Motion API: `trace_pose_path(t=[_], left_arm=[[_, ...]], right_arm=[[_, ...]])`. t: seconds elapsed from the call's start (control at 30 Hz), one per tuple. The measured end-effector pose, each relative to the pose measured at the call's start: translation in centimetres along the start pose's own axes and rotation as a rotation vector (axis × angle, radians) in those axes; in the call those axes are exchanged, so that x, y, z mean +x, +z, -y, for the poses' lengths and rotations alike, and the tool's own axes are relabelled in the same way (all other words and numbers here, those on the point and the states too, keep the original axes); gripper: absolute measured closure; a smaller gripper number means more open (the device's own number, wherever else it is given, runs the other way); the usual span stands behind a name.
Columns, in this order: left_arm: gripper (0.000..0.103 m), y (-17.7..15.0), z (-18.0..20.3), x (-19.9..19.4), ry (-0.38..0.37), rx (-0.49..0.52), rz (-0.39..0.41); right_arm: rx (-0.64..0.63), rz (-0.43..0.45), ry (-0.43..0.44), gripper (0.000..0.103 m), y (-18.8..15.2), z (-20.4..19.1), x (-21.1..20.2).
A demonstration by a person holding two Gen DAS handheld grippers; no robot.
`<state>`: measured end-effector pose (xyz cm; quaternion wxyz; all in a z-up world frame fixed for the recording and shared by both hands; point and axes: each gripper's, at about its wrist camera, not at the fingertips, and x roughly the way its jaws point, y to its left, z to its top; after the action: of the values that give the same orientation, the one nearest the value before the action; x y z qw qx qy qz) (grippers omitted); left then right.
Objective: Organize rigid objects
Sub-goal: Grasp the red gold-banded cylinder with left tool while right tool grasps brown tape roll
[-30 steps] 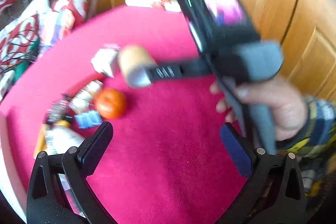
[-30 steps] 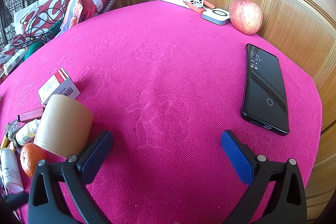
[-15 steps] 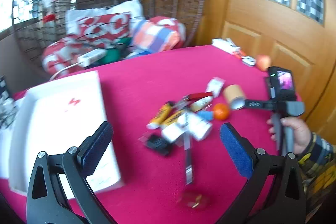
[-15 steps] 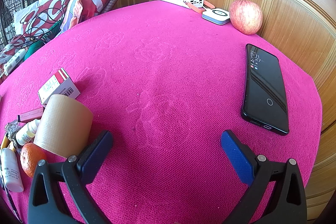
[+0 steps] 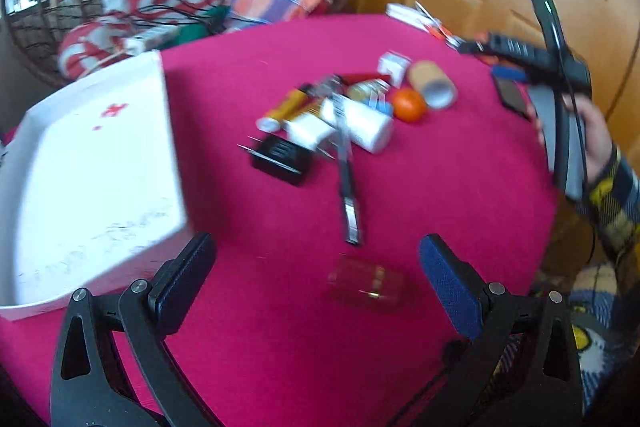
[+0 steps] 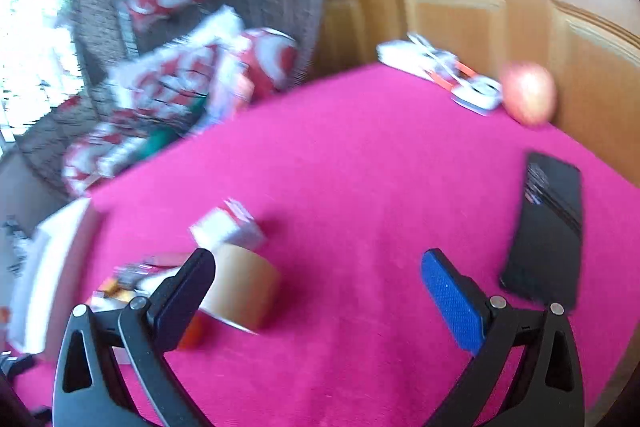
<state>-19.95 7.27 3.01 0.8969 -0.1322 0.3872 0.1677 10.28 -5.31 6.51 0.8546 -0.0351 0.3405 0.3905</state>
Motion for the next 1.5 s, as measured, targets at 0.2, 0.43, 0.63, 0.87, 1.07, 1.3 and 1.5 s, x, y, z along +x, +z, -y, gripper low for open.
trace_pose_path(t=[0.2,0.43,0.63,0.87,1.07,1.3,1.5], left_arm=[[0.016,-0.9,1.4,1.9,-0.029,0.043,-0.067],[0.021,-1.6,1.4,2.3,-0.033,0.022,-0.082],[0.022,-1.7,1.4,2.1,-0.033,0.022,-0.075],[0.045,-1.5,1.3,2.2,-0.003,0.028,-0.068],[0.063,-1.3,1.0,2.3,0.018,0.015,-0.061],[0.063,-1.0,1.0,2.0,0.027,0.008,-0.044],[0.063,0.2,0.7,0.6,0.061,-0.002,0.014]], right_arm=[[-0.085,0.037,0.041,0.0,-1.0,-2.1,0.5],[-0.112,-0.046,0.071,0.018,-0.5,-4.2,2.4],[-0.081,-0.116,0.053,0.021,-0.6,-4.9,4.4],[-0.085,-0.158,0.043,0.038,-1.4,-5.0,5.5],[-0.083,-0.138,0.054,0.047,-1.6,-4.5,5.1],[-0.061,-0.08,0.077,0.051,-1.3,-3.9,3.4],[-0.105,0.021,0.104,0.053,-0.3,-4.6,0.5]])
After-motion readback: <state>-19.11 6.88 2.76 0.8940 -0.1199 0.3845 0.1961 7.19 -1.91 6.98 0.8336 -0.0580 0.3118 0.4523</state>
